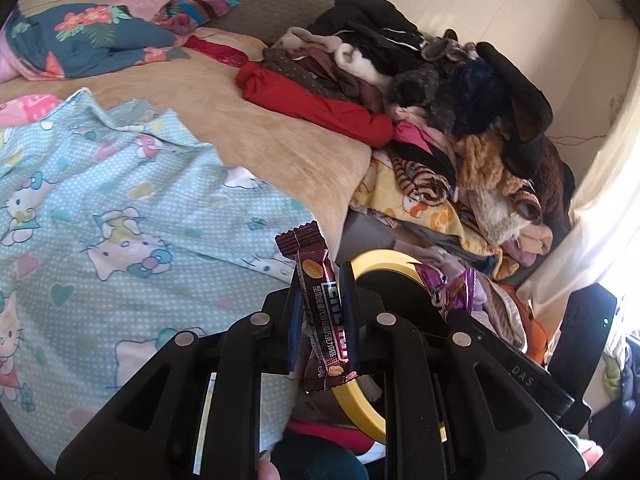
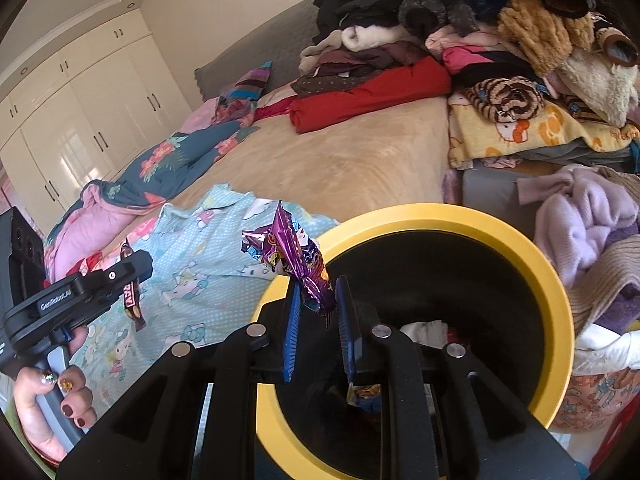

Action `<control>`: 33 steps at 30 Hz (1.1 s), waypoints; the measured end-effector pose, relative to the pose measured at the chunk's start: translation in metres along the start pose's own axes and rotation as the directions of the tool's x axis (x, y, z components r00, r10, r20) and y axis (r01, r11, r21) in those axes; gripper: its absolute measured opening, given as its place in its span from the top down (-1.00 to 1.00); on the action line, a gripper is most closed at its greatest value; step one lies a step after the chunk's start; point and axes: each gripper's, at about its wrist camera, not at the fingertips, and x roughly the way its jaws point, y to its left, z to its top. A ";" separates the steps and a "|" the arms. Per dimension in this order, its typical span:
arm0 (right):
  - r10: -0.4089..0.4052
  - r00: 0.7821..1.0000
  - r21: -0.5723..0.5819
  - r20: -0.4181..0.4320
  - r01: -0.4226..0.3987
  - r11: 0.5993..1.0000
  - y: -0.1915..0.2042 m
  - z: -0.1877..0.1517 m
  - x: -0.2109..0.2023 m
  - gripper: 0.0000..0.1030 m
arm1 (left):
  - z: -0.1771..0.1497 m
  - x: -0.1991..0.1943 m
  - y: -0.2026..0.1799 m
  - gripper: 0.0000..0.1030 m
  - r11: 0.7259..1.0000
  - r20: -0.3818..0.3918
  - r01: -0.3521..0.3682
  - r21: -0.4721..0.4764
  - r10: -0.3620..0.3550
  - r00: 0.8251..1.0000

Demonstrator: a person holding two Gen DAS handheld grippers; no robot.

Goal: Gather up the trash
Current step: 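Carry the chocolate bar and purple wrapper with both tools over the yellow bin, then open the left tool over the bin while the right tool opens to drop the wrapper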

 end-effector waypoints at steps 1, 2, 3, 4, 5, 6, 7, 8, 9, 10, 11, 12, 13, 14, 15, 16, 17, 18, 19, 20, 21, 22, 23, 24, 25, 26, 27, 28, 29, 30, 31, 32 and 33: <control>-0.002 1.000 0.003 0.001 0.002 1.000 -0.002 0.000 -0.001 0.66 | -0.001 0.001 -0.004 0.77 1.000 -0.003 0.003 0.009 -0.003 1.000; -0.007 1.000 0.007 0.003 0.007 1.000 -0.005 0.001 -0.002 0.66 | -0.002 0.001 -0.007 0.77 1.000 -0.005 0.006 0.013 -0.006 1.000; -0.012 1.000 0.010 0.006 0.012 1.000 -0.008 0.002 -0.003 0.66 | -0.003 0.002 -0.010 0.77 1.000 -0.009 0.011 0.019 -0.011 1.000; -0.017 1.000 0.013 0.009 0.017 1.000 -0.010 0.002 -0.004 0.66 | -0.003 0.003 -0.012 0.77 1.000 -0.010 0.013 0.024 -0.013 1.000; -0.022 1.000 0.018 0.011 0.022 1.000 -0.013 0.002 -0.006 0.66 | -0.004 0.004 -0.016 0.77 0.999 -0.014 0.017 0.033 -0.017 1.000; -0.027 1.000 0.027 0.012 0.027 0.999 -0.017 0.002 -0.007 0.66 | -0.006 0.005 -0.018 0.77 0.999 -0.016 0.020 0.038 -0.020 1.000; -0.030 0.999 0.033 0.012 0.029 0.999 -0.019 0.002 -0.008 0.66 | -0.007 0.005 -0.021 0.77 0.999 -0.018 0.022 0.044 -0.021 1.000; -0.033 0.999 0.039 0.012 0.032 0.999 -0.022 0.003 -0.009 0.66 | -0.008 0.006 -0.025 0.77 0.998 -0.023 0.027 0.053 -0.026 0.999; -0.037 0.999 0.043 0.014 0.037 0.998 -0.025 0.003 -0.011 0.66 | -0.009 0.007 -0.027 0.77 0.998 -0.026 0.029 0.059 -0.028 0.999; -0.042 0.999 0.049 0.017 0.041 0.998 -0.028 0.003 -0.012 0.66 | -0.010 0.008 -0.030 0.77 0.997 -0.029 0.031 0.065 -0.029 0.999; -0.044 0.999 0.054 0.017 0.044 0.998 -0.032 0.003 -0.013 0.66 | -0.011 0.009 -0.034 0.77 0.996 -0.033 0.035 0.076 -0.033 0.999; -0.048 0.999 0.058 0.017 0.047 0.997 -0.034 0.004 -0.013 0.66 | -0.012 0.009 -0.036 0.77 0.996 -0.035 0.036 0.082 -0.034 0.999; -0.052 0.999 0.064 0.017 0.051 0.997 -0.037 0.004 -0.014 0.66 | -0.013 0.011 -0.039 0.77 0.995 -0.039 0.040 0.090 -0.036 0.999; -0.054 0.998 0.071 0.015 0.053 0.996 -0.040 0.004 -0.015 0.66 | -0.014 0.011 -0.041 0.77 0.995 -0.041 0.041 0.094 -0.038 0.998; -0.056 0.998 0.073 0.014 0.055 0.996 -0.041 0.004 -0.016 0.66 | -0.015 0.012 -0.044 0.77 0.994 -0.044 0.043 0.101 -0.039 0.998; -0.059 0.998 0.076 0.014 0.058 0.995 -0.044 0.003 -0.016 0.66 | -0.016 0.014 -0.047 0.77 0.993 -0.047 0.045 0.107 -0.041 0.998; -0.061 0.998 0.078 0.010 0.060 0.995 -0.046 0.003 -0.016 0.66 | -0.017 0.015 -0.050 0.77 0.992 -0.051 0.049 0.118 -0.043 0.998; -0.062 0.998 0.079 0.006 0.061 0.995 -0.047 0.003 -0.016 0.66 | -0.018 0.016 -0.053 0.77 0.991 -0.053 0.050 0.122 -0.044 0.998; -0.062 0.998 0.082 0.003 0.062 0.995 -0.050 0.003 -0.016 0.66 | -0.018 0.016 -0.055 0.77 0.990 -0.056 0.053 0.127 -0.046 0.997; -0.061 0.998 0.088 -0.001 0.061 0.994 -0.052 0.003 -0.016 0.66 | -0.019 0.018 -0.057 0.77 0.990 -0.060 0.055 0.133 -0.048 0.997; -0.059 0.998 0.094 -0.006 0.059 0.994 -0.054 0.003 -0.016 0.66 | -0.020 0.019 -0.060 0.77 0.989 -0.064 0.058 0.140 -0.049 0.997; -0.059 0.998 0.098 -0.010 0.060 0.993 -0.056 0.002 -0.016 0.66 | -0.021 0.020 -0.062 0.77 0.988 -0.067 0.060 0.145 -0.050 0.996; -0.059 0.998 0.101 -0.014 0.060 0.993 -0.058 0.002 -0.015 0.66 | -0.022 0.022 -0.066 0.77 0.986 -0.073 0.068 0.154 -0.057 0.996; -0.059 0.998 0.104 -0.018 0.060 0.993 -0.059 0.001 -0.015 0.66 | -0.023 0.023 -0.068 0.77 0.984 -0.078 0.076 0.162 -0.064 0.995; -0.062 0.998 0.110 -0.022 0.064 0.992 -0.063 0.001 -0.015 0.66 | -0.023 0.024 -0.070 0.77 0.982 -0.080 0.081 0.170 -0.069 0.994; -0.064 0.998 0.114 -0.025 0.067 0.991 -0.064 0.001 -0.015 0.66 | -0.024 0.025 -0.074 0.77 0.980 -0.081 0.083 0.183 -0.069 0.994; -0.064 0.998 0.122 -0.029 0.068 0.990 -0.067 0.000 -0.015 0.65 | -0.026 0.026 -0.076 0.77 0.977 -0.085 0.088 0.192 -0.072 0.994; -0.065 0.997 0.126 -0.032 0.068 0.990 -0.069 0.000 -0.015 0.65 | -0.027 0.028 -0.078 0.77 0.976 -0.091 0.093 0.196 -0.076 0.993; -0.067 0.997 0.130 -0.035 0.071 0.989 -0.071 0.000 -0.014 0.65 | -0.028 0.031 -0.081 0.77 0.974 -0.098 0.097 0.203 -0.078 0.992; -0.065 0.997 0.134 -0.038 0.070 0.989 -0.073 0.000 -0.014 0.65 | -0.030 0.033 -0.083 0.77 0.973 -0.104 0.099 0.209 -0.078 0.992; -0.063 0.997 0.138 -0.041 0.068 0.988 -0.075 -0.001 -0.014 0.65 | -0.031 0.036 -0.086 0.77 0.971 -0.114 0.105 0.214 -0.082 0.990; -0.064 0.997 0.142 -0.043 0.070 0.987 -0.077 -0.001 -0.014 0.64 | -0.032 0.038 -0.087 0.77 0.970 -0.121 0.110 0.218 -0.085 0.989; -0.064 0.997 0.147 -0.044 0.069 0.987 -0.079 -0.001 -0.014 0.64 | -0.034 0.041 -0.089 0.77 0.968 -0.129 0.112 0.224 -0.085 0.988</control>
